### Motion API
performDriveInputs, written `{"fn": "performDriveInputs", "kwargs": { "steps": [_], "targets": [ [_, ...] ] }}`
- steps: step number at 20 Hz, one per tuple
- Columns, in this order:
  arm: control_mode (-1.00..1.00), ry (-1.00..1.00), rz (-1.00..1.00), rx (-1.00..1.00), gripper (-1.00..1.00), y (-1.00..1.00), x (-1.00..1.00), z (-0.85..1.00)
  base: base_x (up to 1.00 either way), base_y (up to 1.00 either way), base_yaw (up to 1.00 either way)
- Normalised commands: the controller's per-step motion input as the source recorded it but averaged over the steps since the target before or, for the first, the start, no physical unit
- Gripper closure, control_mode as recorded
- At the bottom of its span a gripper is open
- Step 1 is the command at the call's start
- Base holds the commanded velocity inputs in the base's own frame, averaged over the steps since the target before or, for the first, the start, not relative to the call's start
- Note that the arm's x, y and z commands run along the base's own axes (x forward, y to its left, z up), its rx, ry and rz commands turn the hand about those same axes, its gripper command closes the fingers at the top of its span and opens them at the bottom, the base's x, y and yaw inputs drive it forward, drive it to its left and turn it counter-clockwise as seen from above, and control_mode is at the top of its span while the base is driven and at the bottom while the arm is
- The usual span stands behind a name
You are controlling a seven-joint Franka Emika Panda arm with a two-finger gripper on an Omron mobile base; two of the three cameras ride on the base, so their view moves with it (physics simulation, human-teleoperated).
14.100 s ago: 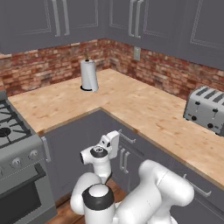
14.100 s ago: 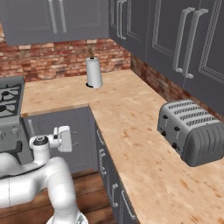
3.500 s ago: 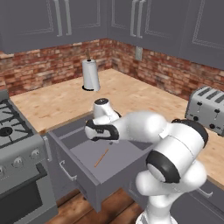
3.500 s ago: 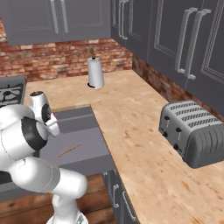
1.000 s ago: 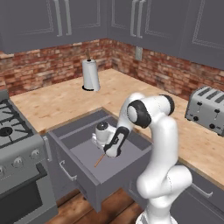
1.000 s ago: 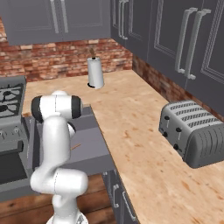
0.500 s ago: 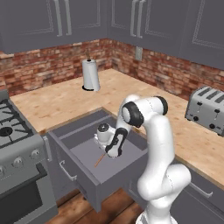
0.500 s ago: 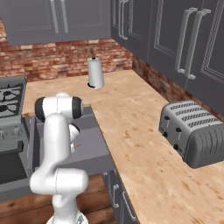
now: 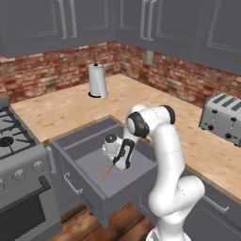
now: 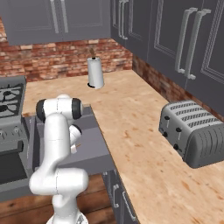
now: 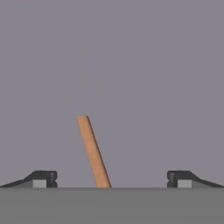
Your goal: Take a straw from the drawer in front and place it inside the glass cup on the dining counter.
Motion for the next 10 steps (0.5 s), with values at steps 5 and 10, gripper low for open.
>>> {"fn": "performDriveInputs", "kwargs": {
  "steps": [5, 10],
  "targets": [
    [-1.00, 0.00, -0.03, 0.00, -1.00, -0.11, 0.08, -0.26, 0.00, 0.00, 0.00],
    [-1.00, 0.00, -0.02, 0.00, -1.00, -0.09, 0.05, -0.24, 0.00, 0.00, 0.00]
  ]
}}
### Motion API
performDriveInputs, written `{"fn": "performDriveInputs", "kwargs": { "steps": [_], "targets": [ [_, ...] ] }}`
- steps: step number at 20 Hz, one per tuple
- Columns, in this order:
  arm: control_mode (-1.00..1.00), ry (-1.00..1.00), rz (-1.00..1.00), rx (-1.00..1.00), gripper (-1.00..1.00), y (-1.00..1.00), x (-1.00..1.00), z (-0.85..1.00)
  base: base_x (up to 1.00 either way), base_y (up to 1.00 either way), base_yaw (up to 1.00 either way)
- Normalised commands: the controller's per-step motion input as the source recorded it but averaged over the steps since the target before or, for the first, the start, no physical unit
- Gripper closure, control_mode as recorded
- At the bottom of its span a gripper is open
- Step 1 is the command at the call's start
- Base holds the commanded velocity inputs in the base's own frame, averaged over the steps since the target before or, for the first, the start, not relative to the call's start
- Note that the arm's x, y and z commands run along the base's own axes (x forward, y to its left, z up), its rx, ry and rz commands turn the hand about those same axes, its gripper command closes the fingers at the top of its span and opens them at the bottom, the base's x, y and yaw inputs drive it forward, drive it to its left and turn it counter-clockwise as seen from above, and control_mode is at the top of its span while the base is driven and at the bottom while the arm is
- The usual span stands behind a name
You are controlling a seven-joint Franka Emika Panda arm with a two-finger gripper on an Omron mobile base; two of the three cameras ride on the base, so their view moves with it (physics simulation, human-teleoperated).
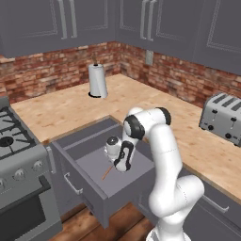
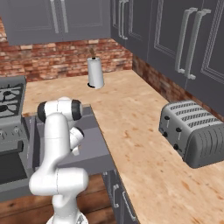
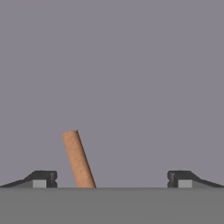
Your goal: Take a straw from the drawer in front and place it inside the glass cup on the dining counter.
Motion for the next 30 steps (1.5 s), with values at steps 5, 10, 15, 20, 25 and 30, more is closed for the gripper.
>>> {"fn": "performDriveInputs", "kwargs": {
  "steps": [5, 10, 15, 20, 25, 30],
  "targets": [
    [-1.00, 0.00, -0.01, 0.00, -1.00, -0.03, 0.07, -0.18, 0.00, 0.00, 0.00],
    [-1.00, 0.00, 0.00, 0.00, -1.00, 0.00, 0.00, -0.11, 0.00, 0.00, 0.00],
    [-1.00, 0.01, 0.00, 0.00, 1.00, 0.00, 0.00, -0.20, 0.00, 0.00, 0.00],
    [-1.00, 0.02, 0.00, 0.00, 1.00, -0.08, 0.00, -0.10, 0.00, 0.00, 0.00],
    [-1.00, 0.01, 0.00, 0.02, 1.00, -0.15, 0.00, -0.02, 0.00, 0.00, 0.00],
    [-1.00, 0.00, 0.00, 0.03, 1.00, -0.09, 0.00, 0.00, 0.00, 0.00, 0.00]
  ]
}}
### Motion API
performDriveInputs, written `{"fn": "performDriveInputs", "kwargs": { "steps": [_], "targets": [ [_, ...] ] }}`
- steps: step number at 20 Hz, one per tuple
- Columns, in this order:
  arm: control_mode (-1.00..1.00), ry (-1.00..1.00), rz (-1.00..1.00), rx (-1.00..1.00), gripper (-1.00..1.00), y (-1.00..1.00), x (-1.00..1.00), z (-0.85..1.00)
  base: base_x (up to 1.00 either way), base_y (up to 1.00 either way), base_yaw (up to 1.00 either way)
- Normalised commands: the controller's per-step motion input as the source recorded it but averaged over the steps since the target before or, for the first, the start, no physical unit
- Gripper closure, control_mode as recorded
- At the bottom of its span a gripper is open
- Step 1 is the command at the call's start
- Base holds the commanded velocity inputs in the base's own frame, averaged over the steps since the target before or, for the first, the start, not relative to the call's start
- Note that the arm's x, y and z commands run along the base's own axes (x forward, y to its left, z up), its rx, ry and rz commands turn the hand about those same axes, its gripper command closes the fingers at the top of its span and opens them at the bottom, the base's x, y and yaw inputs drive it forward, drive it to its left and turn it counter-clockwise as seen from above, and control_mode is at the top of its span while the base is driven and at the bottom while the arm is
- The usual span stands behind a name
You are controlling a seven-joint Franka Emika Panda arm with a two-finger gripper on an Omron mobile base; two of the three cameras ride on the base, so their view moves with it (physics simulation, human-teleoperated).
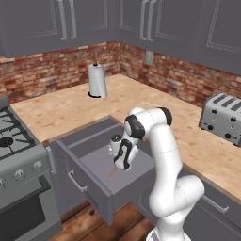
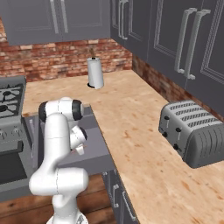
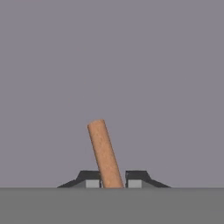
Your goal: Take a straw from the drawer in front and place it inside the glass cup on the dining counter.
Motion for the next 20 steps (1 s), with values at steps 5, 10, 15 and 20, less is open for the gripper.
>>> {"fn": "performDriveInputs", "kwargs": {
  "steps": [5, 10, 15, 20],
  "targets": [
    [-1.00, -0.12, 0.00, 0.02, 1.00, -0.06, -0.38, 0.45, 0.00, 0.00, 0.00],
    [-1.00, -0.27, 0.00, 0.00, 1.00, -0.05, -0.63, 0.99, 0.00, 0.00, 0.00],
    [-1.00, -0.17, 0.00, 0.00, 1.00, -0.05, -0.74, 1.00, 0.00, 0.00, 0.00],
    [-1.00, -0.03, 0.00, 0.00, 1.00, 0.00, -0.78, 1.00, 0.00, 0.00, 0.00]
  ]
}}
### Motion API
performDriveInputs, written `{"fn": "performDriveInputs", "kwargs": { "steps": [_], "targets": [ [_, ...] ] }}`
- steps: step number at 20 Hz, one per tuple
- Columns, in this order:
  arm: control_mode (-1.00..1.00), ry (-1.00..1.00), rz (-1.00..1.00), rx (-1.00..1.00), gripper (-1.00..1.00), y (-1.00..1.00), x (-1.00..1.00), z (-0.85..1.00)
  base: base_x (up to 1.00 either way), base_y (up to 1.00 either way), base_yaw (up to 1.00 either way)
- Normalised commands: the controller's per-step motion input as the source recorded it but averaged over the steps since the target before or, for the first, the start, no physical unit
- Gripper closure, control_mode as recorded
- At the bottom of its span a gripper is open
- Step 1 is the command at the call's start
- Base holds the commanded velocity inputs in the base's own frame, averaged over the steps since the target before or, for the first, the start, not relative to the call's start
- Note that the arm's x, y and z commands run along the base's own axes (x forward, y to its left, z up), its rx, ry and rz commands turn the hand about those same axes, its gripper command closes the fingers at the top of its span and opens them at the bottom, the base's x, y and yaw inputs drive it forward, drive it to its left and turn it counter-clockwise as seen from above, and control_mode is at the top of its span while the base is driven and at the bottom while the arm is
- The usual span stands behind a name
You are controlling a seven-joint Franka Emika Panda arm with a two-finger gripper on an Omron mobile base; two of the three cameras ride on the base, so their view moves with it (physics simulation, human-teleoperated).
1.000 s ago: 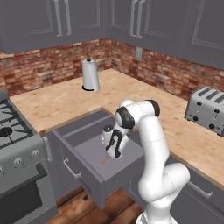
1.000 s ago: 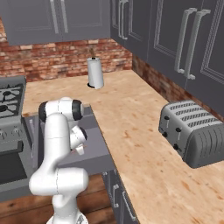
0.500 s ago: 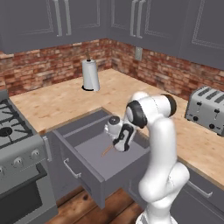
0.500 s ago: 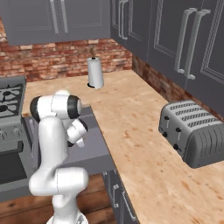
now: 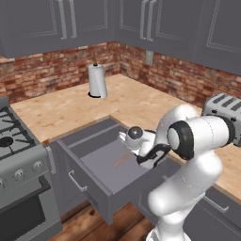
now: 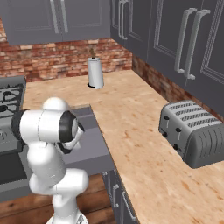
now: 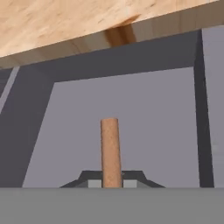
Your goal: Take a straw from the drawer in front and place it inside the glass cup on the dining counter.
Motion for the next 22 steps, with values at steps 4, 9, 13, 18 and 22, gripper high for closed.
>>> {"fn": "performDriveInputs", "kwargs": {
  "steps": [4, 9, 13, 18, 22],
  "targets": [
    [-1.00, -0.02, 0.00, 0.00, 1.00, 0.11, -0.75, 1.00, 0.00, 0.00, 0.00],
    [-1.00, -0.06, 0.00, -0.01, 1.00, 0.38, -0.35, 1.00, 0.00, 0.00, 0.00],
    [-1.00, -0.03, 0.00, -0.04, 1.00, 0.46, 0.01, 1.00, 0.00, 0.00, 0.00],
    [-1.00, 0.00, 0.00, -0.20, 1.00, 0.23, 0.19, 1.00, 0.00, 0.00, 0.00],
    [-1.00, 0.00, 0.05, -0.34, 1.00, 0.00, 0.09, 1.00, 0.00, 0.00, 0.00]
  ]
}}
